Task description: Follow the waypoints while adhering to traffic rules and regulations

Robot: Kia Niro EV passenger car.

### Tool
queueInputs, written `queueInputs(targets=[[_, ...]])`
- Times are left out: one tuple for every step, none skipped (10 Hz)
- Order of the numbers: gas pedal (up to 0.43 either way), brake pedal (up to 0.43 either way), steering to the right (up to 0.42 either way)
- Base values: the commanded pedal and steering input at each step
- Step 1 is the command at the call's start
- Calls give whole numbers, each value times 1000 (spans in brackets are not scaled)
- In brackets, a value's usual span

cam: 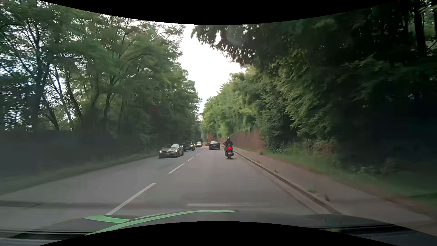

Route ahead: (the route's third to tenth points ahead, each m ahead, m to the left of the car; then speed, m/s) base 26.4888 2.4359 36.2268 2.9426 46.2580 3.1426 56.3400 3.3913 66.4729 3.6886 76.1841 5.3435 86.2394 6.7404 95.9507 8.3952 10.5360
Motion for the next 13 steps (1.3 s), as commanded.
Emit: queueInputs(targets=[[118,0,1],[118,0,1],[118,0,1],[118,0,1],[118,0,1],[110,0,1],[110,0,1],[110,0,1],[110,0,1],[110,0,-1],[110,0,-2],[98,0,-4],[98,0,-5]])
